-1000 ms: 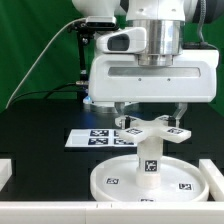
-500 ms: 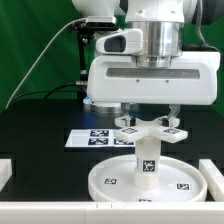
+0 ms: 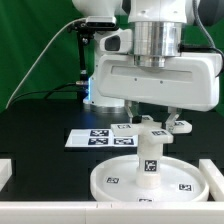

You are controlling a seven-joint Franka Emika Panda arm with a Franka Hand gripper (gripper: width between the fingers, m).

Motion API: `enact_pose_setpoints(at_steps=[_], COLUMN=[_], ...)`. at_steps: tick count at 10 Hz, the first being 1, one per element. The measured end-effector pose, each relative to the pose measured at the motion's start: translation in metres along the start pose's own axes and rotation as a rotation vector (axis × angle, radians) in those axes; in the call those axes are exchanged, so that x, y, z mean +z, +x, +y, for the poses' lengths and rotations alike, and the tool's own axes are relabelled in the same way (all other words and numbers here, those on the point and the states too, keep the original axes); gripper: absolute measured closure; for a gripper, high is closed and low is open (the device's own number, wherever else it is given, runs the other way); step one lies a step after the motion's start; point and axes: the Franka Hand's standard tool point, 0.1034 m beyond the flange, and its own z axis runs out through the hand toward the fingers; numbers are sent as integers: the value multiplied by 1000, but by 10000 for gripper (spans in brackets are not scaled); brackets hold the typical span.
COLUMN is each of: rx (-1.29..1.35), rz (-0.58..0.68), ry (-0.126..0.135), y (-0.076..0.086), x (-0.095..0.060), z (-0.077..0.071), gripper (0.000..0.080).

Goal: Assemble round table

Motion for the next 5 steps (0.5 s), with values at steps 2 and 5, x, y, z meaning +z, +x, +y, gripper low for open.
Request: enact_pose_setpoints(at_steps=[2, 5], rx=[316, 556], rz=[-5, -16], ry=[4, 7], y=[-1, -1], x=[0, 0], z=[0, 1], gripper=[361, 360])
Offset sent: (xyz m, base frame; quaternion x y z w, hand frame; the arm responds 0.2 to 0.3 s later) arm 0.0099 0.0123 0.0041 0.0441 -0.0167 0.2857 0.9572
